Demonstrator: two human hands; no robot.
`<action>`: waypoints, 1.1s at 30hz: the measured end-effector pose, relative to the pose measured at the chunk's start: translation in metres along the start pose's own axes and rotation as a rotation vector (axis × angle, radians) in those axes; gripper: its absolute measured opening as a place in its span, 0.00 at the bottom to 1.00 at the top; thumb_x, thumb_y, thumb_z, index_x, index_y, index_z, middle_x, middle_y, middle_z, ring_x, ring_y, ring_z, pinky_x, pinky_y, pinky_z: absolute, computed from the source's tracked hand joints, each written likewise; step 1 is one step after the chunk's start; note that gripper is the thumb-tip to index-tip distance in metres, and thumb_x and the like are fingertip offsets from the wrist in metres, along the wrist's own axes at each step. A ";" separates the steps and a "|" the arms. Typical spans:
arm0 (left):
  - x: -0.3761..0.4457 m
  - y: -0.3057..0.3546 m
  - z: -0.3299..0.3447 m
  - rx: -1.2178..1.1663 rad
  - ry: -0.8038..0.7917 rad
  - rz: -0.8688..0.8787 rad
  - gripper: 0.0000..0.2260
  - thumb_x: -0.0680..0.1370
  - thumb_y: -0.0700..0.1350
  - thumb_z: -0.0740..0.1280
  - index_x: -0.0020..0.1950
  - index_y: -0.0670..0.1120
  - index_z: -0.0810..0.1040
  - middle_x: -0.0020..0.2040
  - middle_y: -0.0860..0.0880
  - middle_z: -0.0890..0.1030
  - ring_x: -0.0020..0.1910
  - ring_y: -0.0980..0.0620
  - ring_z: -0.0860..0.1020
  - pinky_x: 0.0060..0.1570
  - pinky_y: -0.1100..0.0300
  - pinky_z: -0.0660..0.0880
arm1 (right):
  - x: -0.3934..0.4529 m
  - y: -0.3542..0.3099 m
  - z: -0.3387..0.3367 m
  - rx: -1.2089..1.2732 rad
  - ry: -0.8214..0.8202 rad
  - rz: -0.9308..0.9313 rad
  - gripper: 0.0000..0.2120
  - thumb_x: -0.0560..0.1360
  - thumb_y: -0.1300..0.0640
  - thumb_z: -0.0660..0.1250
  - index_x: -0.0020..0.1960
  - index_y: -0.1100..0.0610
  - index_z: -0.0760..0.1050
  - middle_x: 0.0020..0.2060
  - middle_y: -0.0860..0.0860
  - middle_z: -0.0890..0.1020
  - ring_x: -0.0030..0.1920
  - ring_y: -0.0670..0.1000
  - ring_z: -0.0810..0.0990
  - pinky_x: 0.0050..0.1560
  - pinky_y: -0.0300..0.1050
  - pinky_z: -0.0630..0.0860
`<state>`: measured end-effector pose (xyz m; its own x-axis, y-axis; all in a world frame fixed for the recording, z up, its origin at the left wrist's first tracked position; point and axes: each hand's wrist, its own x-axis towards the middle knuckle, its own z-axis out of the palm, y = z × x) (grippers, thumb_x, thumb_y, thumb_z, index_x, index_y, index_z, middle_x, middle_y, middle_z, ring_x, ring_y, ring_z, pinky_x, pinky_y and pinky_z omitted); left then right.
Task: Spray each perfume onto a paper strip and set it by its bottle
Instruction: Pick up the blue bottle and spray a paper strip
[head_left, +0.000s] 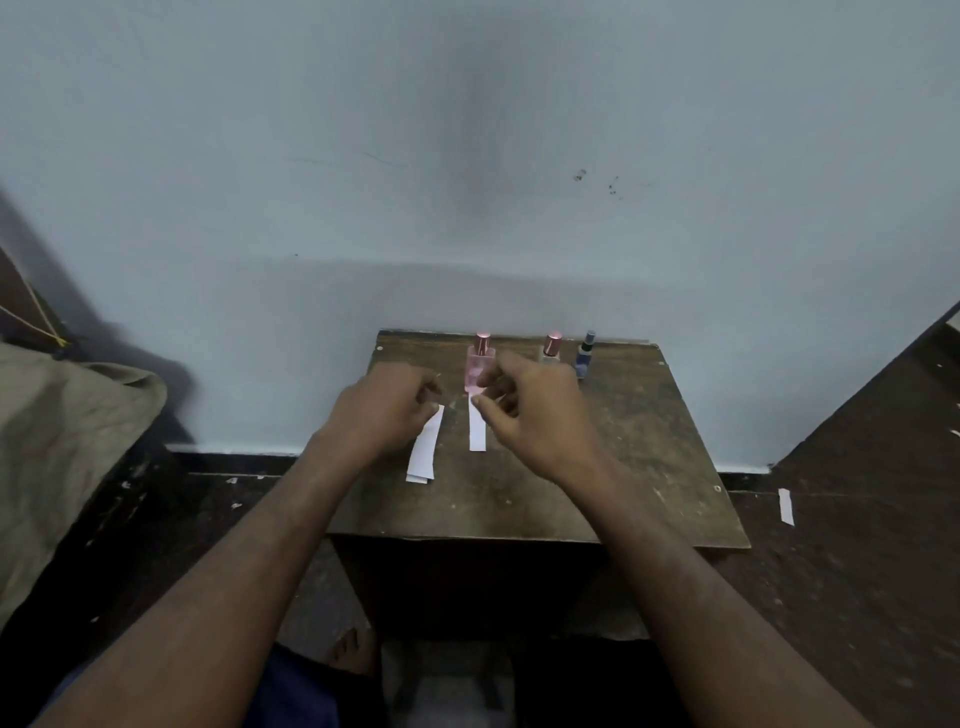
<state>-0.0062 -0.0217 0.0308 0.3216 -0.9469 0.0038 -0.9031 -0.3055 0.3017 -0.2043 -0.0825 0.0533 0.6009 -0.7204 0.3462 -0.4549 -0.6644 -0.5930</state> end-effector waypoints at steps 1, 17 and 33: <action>-0.003 -0.003 0.001 0.008 -0.030 -0.007 0.13 0.82 0.52 0.69 0.66 0.56 0.80 0.59 0.54 0.83 0.60 0.49 0.80 0.50 0.54 0.75 | -0.004 -0.007 0.005 0.009 0.005 0.013 0.04 0.76 0.59 0.76 0.51 0.55 0.83 0.38 0.42 0.82 0.35 0.38 0.82 0.40 0.30 0.78; 0.016 -0.017 0.020 -0.010 -0.112 -0.065 0.15 0.75 0.52 0.77 0.58 0.56 0.76 0.59 0.50 0.78 0.57 0.47 0.79 0.51 0.53 0.75 | -0.005 -0.009 0.068 -0.174 -0.265 0.172 0.07 0.77 0.54 0.72 0.52 0.57 0.80 0.43 0.56 0.85 0.47 0.59 0.84 0.46 0.49 0.79; -0.041 0.005 -0.022 -0.728 0.288 -0.110 0.06 0.81 0.48 0.73 0.57 0.52 0.84 0.46 0.55 0.86 0.44 0.60 0.84 0.41 0.75 0.75 | 0.001 -0.012 0.045 0.345 -0.294 0.411 0.06 0.76 0.54 0.78 0.53 0.53 0.86 0.43 0.47 0.88 0.43 0.47 0.87 0.47 0.48 0.85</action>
<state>-0.0179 0.0181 0.0527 0.5489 -0.8215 0.1545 -0.4807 -0.1590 0.8623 -0.1691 -0.0660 0.0282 0.5999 -0.7864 -0.1472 -0.4784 -0.2050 -0.8539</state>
